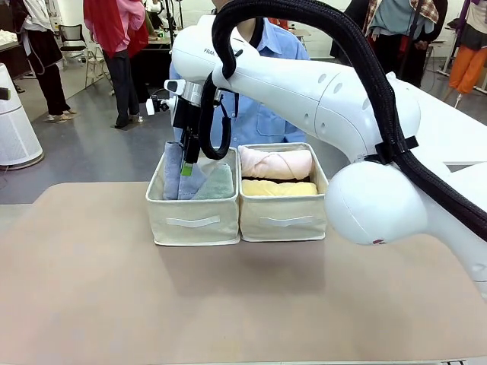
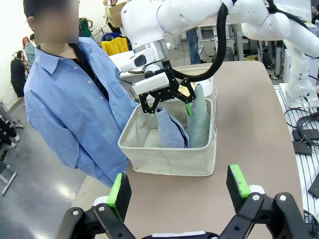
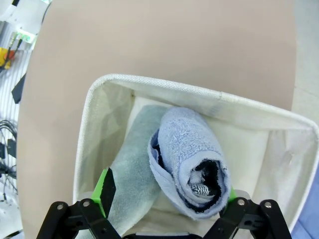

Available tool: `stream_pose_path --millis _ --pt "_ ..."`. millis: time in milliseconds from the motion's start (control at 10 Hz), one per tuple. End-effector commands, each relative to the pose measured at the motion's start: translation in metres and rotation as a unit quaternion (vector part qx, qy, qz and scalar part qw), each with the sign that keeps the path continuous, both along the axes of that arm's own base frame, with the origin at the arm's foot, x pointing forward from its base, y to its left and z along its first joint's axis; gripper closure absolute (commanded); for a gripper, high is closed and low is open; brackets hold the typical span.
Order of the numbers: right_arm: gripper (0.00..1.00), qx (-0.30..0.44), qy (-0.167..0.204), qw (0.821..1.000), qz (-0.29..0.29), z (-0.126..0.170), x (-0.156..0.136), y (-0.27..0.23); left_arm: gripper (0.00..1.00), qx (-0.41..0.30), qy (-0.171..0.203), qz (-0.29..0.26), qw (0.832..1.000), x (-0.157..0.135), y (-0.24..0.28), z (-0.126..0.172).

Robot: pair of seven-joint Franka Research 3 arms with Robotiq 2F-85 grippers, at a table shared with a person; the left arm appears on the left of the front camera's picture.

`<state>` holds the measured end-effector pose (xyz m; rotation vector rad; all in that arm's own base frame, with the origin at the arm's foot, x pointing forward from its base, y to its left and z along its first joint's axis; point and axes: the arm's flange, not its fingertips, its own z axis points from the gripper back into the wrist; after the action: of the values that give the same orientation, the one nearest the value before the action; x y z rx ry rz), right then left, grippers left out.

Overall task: Sort the towels based on their folding style.
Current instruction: Pick up another triangle-folded towel from the table and place it in the left Fabric basket.

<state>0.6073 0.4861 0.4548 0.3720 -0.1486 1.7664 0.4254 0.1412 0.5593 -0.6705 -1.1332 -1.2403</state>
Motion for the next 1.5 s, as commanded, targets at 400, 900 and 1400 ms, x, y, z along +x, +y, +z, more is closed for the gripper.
stream_pose_path --millis 400,900,1400 --pt "0.0 0.011 0.0 1.0 -0.014 0.012 0.022 0.013 0.0 -0.007 -0.008 -0.001 1.0 -0.001 0.0 0.001" --pt "0.0 0.007 -0.04 0.999 -0.021 0.027 0.02 0.008 0.0 -0.007 -0.008 -0.001 1.0 -0.001 0.0 0.001" --pt "0.0 0.0 -0.045 0.999 -0.029 0.042 0.013 -0.011 0.0 -0.007 -0.008 -0.001 1.0 -0.001 0.0 0.001"
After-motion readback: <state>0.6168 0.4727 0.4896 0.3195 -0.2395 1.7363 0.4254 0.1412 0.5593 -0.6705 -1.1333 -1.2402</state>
